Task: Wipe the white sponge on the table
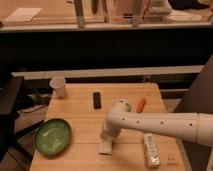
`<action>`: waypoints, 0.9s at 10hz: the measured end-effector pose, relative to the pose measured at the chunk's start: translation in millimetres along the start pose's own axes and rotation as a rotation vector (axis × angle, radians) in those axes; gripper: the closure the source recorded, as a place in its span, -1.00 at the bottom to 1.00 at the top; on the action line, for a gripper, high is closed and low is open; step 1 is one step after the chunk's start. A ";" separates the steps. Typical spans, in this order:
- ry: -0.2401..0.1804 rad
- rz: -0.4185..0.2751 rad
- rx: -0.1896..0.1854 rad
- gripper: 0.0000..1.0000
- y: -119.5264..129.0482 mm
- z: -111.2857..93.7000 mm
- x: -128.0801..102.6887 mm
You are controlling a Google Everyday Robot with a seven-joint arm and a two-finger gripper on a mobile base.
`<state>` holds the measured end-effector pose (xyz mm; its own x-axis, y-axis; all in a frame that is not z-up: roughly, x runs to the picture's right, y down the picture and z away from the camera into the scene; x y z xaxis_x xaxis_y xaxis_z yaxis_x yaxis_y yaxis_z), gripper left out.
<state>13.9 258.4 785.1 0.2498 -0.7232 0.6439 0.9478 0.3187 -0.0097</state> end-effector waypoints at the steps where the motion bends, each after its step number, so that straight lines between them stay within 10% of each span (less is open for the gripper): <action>1: 0.001 0.004 -0.002 0.71 3.7 -2.0 2.8; 3: 0.000 -0.001 0.001 0.99 3.2 -3.8 6.0; 9: -0.010 -0.031 0.000 1.00 16.5 -11.2 9.0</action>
<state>34.0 250.3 782.2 0.2183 -0.7267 0.6514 0.9551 0.2961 0.0103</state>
